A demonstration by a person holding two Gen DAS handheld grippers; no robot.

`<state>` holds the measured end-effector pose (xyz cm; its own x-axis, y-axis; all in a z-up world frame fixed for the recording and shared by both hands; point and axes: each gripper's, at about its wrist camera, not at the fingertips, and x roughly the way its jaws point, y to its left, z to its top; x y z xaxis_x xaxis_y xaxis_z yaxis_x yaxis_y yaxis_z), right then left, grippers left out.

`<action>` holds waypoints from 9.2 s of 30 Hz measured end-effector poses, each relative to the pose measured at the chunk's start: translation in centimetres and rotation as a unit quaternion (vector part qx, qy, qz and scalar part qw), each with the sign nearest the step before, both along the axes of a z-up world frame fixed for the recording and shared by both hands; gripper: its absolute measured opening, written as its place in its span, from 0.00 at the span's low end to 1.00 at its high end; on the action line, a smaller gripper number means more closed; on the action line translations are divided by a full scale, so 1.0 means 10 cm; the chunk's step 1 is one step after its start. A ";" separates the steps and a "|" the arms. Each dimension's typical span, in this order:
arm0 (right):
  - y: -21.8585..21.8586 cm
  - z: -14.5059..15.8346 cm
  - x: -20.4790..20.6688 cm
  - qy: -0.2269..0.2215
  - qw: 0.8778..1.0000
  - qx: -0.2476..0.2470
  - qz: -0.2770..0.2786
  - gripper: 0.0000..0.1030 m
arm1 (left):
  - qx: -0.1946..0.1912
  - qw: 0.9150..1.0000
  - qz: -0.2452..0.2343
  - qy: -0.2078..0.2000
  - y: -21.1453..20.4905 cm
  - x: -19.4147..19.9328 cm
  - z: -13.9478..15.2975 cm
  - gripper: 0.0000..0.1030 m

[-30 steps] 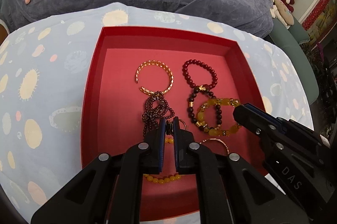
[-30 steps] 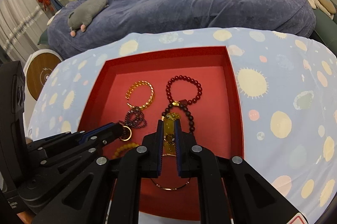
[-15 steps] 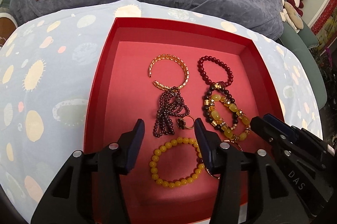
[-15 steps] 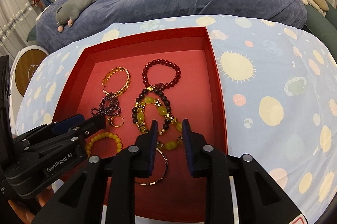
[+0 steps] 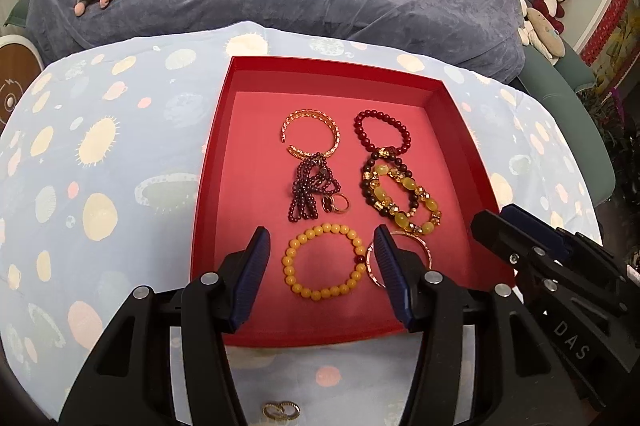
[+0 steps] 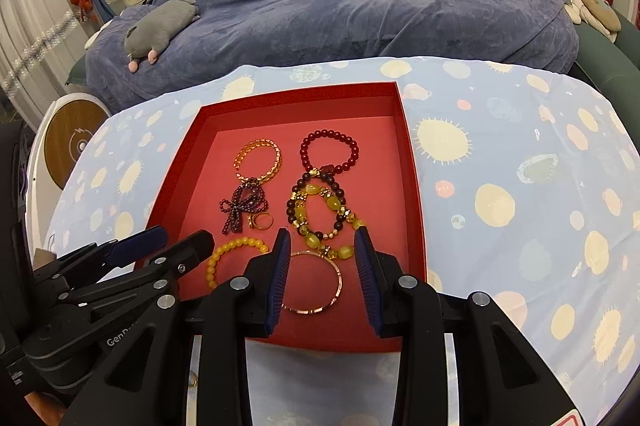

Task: Organize jewelry

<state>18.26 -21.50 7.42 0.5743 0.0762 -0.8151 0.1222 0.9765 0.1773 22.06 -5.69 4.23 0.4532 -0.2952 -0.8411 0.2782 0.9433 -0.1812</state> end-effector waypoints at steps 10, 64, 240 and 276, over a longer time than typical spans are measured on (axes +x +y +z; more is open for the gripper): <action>0.18 0.08 -0.59 0.006 1.000 0.000 0.010 0.32 | -0.003 1.000 0.002 -0.009 0.17 -0.51 0.15 0.50; 1.39 -0.78 -0.66 0.072 0.986 -0.016 0.147 0.20 | 0.041 0.995 0.080 0.049 1.25 -1.05 -0.55 0.50; 0.09 0.14 -0.12 0.015 0.999 -0.025 -0.027 0.37 | 0.070 0.996 0.003 -0.048 -0.08 -0.20 0.35 0.50; 0.16 0.16 -0.94 0.016 0.997 -0.053 -0.050 0.93 | 0.097 0.991 0.080 -0.049 0.39 -0.87 0.26 0.92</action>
